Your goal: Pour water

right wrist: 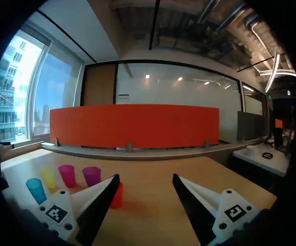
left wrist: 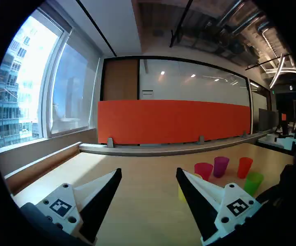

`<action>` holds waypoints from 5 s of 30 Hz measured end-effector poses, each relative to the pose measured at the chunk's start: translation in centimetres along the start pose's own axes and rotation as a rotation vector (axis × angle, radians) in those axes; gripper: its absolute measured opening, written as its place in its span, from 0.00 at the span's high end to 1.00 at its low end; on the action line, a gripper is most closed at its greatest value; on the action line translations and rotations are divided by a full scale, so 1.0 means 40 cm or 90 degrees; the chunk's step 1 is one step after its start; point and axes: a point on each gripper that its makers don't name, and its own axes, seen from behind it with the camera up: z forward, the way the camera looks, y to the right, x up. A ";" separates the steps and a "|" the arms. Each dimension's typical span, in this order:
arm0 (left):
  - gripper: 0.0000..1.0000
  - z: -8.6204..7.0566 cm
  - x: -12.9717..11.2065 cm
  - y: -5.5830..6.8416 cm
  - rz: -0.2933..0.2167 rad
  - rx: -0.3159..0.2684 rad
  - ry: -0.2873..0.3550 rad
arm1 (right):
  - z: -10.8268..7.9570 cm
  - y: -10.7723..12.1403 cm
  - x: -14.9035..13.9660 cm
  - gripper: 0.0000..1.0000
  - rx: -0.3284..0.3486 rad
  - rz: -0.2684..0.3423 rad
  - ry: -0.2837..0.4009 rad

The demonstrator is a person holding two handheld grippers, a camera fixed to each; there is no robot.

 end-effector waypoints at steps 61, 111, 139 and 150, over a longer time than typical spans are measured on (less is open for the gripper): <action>0.01 -0.010 -0.125 -0.041 0.001 0.040 0.018 | -0.019 0.028 0.004 0.00 -0.033 0.001 -0.030; 0.01 -0.004 -0.127 -0.034 0.003 0.031 0.015 | -0.010 -0.032 -0.030 0.00 0.022 -0.006 0.063; 0.01 -0.004 -0.128 -0.034 0.003 0.031 0.015 | 0.013 -0.022 -0.115 0.00 0.021 0.001 0.029; 0.01 -0.004 -0.129 -0.033 0.003 0.031 0.015 | 0.014 -0.020 -0.113 0.00 0.019 0.002 0.027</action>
